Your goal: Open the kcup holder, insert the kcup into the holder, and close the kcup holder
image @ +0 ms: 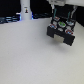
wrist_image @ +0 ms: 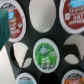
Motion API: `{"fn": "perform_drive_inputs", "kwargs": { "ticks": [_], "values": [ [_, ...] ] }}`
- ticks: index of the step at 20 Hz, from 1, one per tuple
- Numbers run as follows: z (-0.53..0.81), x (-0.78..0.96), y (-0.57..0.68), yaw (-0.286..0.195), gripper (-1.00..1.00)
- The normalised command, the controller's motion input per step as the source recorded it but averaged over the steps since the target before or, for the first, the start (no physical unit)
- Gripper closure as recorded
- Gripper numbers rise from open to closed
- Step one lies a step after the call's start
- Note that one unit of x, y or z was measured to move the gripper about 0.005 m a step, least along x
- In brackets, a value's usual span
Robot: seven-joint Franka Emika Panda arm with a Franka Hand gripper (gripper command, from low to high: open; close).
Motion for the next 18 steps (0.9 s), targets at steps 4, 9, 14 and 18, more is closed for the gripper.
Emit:
{"fn": "perform_drive_inputs", "kwargs": {
  "ticks": [4, 9, 14, 18],
  "values": [
    [0.18, 0.49, -0.30, 0.070, -1.00],
    [0.16, 0.52, -0.25, 0.070, -1.00],
    [0.17, 0.52, -0.16, 0.072, -1.00],
    [0.13, 0.50, -0.02, 0.086, -1.00]
  ]
}}
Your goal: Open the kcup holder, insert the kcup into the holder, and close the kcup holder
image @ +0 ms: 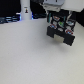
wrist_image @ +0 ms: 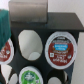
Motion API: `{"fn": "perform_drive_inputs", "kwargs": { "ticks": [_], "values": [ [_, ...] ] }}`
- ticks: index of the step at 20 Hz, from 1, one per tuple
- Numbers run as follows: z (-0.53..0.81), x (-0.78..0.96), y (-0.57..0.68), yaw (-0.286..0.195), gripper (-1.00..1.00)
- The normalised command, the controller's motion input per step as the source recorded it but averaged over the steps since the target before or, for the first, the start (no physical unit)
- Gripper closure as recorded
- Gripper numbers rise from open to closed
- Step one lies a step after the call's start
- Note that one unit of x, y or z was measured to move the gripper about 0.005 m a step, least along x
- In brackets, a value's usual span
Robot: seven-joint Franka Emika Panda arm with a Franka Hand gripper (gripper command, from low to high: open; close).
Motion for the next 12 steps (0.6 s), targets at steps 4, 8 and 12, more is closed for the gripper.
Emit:
{"fn": "perform_drive_inputs", "kwargs": {
  "ticks": [4, 8, 12],
  "values": [
    [0.02, 0.49, 0.01, 0.099, -1.00],
    [-0.03, 0.52, 0.03, 0.085, -1.00],
    [-0.15, 0.62, 0.03, 0.051, -1.00]
  ]
}}
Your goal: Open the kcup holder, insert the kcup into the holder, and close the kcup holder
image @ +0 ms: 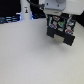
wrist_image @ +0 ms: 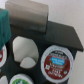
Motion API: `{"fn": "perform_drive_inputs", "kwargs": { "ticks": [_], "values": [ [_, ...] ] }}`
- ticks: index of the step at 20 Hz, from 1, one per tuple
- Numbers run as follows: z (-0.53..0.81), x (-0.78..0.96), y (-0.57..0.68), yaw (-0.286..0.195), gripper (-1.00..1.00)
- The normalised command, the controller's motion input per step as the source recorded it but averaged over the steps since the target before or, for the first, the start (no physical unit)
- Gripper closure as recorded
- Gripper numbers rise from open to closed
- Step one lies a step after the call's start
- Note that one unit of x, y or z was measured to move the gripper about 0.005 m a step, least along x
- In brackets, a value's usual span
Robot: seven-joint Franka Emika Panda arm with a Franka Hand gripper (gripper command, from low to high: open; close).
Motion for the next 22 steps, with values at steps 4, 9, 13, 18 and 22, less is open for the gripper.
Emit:
{"fn": "perform_drive_inputs", "kwargs": {
  "ticks": [4, 9, 13, 18, 22],
  "values": [
    [-0.08, 0.66, 0.13, 0.015, -1.00],
    [-0.07, 0.52, 0.32, 0.042, -1.00],
    [-0.07, 0.12, 0.24, 0.135, -1.00],
    [-0.04, -0.01, 0.23, 0.166, -1.00],
    [0.00, -0.24, 0.30, 0.140, -1.00]
  ]
}}
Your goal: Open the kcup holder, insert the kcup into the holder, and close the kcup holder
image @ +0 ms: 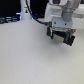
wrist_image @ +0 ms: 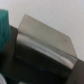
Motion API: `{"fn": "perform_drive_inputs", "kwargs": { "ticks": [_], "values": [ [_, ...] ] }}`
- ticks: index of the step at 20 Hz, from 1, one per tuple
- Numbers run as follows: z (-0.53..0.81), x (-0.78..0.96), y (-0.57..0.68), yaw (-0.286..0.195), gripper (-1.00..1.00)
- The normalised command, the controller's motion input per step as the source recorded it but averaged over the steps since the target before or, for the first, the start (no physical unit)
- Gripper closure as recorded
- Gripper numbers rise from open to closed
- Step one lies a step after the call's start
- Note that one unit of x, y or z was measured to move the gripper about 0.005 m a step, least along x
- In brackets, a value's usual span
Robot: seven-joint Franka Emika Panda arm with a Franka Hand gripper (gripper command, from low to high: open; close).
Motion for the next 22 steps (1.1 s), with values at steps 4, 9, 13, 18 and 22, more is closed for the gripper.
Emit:
{"fn": "perform_drive_inputs", "kwargs": {
  "ticks": [4, 9, 13, 18, 22],
  "values": [
    [0.08, -0.34, 0.41, 0.109, -1.00],
    [0.10, -0.42, 0.44, 0.102, -1.00],
    [0.02, -0.52, 0.43, 0.101, -1.00],
    [0.00, -0.61, 0.41, 0.100, -1.00],
    [0.00, -0.68, 0.38, 0.099, -1.00]
  ]
}}
